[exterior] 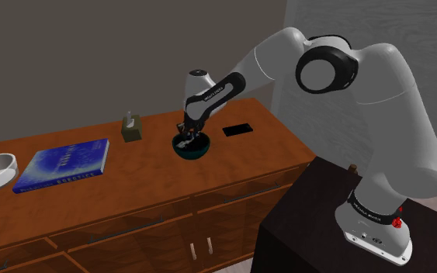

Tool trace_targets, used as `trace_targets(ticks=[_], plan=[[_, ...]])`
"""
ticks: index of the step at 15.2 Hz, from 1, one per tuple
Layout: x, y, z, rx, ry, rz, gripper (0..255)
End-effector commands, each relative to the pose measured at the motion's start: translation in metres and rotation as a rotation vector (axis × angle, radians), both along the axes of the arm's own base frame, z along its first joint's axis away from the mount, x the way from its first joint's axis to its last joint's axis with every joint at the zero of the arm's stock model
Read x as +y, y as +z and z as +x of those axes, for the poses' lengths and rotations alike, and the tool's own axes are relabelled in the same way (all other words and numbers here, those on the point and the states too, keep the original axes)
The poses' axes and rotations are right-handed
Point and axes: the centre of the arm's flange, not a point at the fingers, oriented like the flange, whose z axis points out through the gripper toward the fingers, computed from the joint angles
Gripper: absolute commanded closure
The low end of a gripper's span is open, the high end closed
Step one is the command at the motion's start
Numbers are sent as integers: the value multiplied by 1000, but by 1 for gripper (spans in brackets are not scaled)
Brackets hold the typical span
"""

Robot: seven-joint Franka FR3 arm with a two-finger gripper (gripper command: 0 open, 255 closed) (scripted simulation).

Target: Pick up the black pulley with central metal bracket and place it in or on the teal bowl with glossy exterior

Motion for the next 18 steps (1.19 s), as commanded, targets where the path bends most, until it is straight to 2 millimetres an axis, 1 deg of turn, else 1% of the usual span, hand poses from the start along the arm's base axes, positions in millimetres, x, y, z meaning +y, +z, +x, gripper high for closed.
trace_targets(ticks=[1, 4, 11, 12, 17, 18], plan=[[-1, -11, 0, 0, 0, 0, 255], [-1, -25, 0, 0, 0, 0, 255], [-1, -25, 0, 0, 0, 0, 255], [-1, -25, 0, 0, 0, 0, 0], [-1, -25, 0, 0, 0, 0, 0], [-2, -13, -3, 0, 0, 0, 0]])
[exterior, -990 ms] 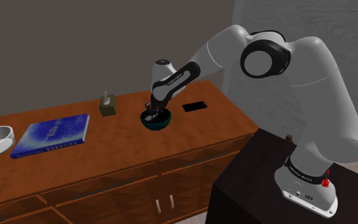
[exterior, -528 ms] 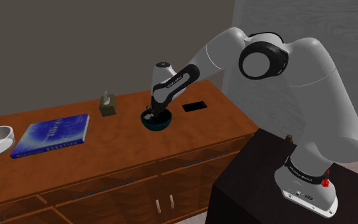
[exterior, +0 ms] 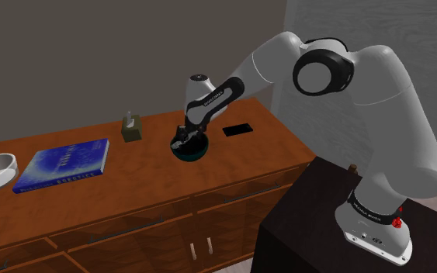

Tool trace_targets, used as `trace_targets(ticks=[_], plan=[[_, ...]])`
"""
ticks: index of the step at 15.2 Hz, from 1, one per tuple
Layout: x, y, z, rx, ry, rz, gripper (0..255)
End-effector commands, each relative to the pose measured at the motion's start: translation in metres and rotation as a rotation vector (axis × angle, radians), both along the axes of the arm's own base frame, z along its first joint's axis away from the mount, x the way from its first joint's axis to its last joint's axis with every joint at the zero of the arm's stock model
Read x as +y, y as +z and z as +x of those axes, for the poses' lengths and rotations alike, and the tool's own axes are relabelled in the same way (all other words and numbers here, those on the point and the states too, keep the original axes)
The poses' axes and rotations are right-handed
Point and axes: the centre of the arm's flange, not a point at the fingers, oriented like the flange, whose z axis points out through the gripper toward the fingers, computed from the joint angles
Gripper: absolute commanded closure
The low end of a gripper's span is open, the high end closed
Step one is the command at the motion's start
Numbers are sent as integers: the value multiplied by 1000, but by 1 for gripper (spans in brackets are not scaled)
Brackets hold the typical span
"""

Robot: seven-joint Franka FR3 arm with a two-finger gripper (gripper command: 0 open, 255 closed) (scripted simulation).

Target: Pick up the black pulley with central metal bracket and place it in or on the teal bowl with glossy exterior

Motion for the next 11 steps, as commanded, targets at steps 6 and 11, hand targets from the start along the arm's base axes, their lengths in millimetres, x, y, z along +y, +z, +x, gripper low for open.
trace_targets(ticks=[6, 11], plan=[[-4, 42, -10, -1, 0, 0, 0], [-4, 42, -10, -1, 0, 0, 0]])
